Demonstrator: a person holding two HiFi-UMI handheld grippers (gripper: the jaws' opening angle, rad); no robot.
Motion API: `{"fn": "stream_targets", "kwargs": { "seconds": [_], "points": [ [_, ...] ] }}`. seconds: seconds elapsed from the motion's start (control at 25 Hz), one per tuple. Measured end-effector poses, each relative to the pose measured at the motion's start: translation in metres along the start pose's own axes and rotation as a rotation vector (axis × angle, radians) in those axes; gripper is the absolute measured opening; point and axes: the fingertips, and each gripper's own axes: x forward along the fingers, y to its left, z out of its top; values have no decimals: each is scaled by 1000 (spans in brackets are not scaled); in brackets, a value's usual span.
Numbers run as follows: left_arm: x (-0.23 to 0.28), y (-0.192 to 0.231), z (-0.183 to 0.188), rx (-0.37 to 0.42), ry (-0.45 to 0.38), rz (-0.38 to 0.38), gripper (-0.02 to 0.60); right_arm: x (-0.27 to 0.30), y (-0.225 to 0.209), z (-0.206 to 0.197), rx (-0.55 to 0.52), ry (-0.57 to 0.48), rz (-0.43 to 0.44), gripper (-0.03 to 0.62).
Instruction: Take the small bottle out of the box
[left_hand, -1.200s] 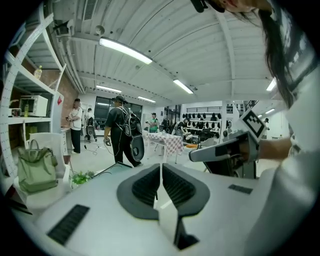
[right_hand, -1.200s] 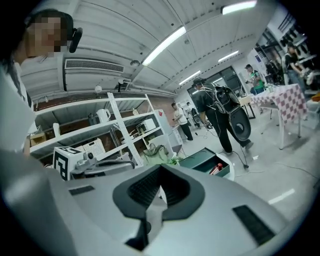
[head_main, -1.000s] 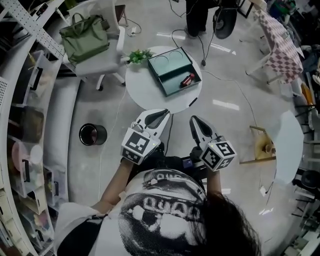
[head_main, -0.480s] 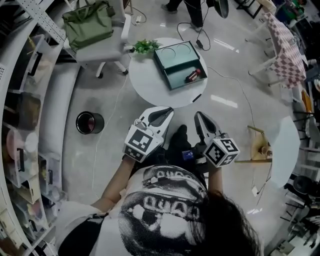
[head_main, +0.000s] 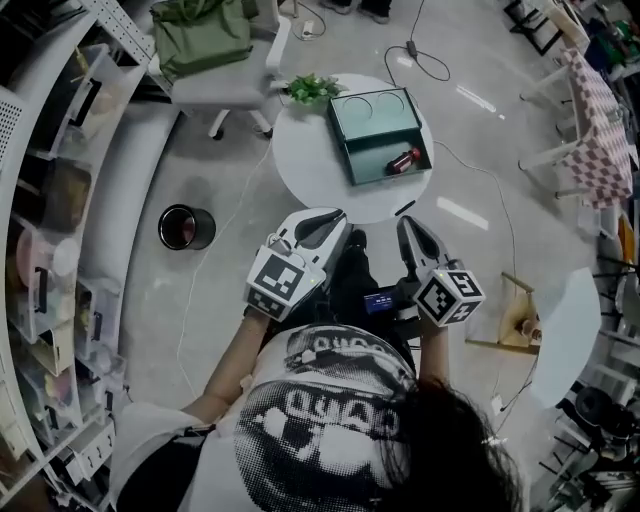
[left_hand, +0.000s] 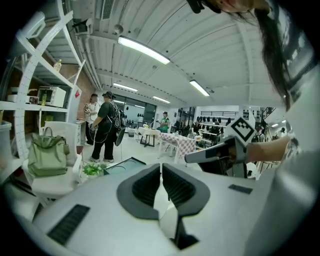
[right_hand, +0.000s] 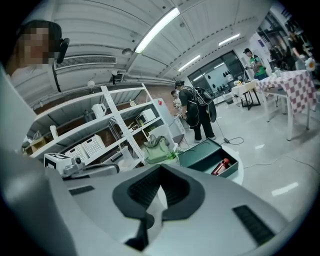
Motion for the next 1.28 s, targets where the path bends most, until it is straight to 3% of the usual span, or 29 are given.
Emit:
{"fn": "stream_targets", "kwargs": {
  "seconds": [0.24,0.64,1.04,1.28],
  "points": [
    [50,17,14,-11,9,48,21,28,-52,27,-41,47,41,-6],
    [137,40,40,-25,4,155,21,90,-150,60,-275,230,125,-2],
    [147,68,36,-92,20,349,21,164,-181,15,-724,573,415,20],
    [145,69,31,-123,7,411,21,182,-195,-21,-971,756,600,89]
  ]
}}
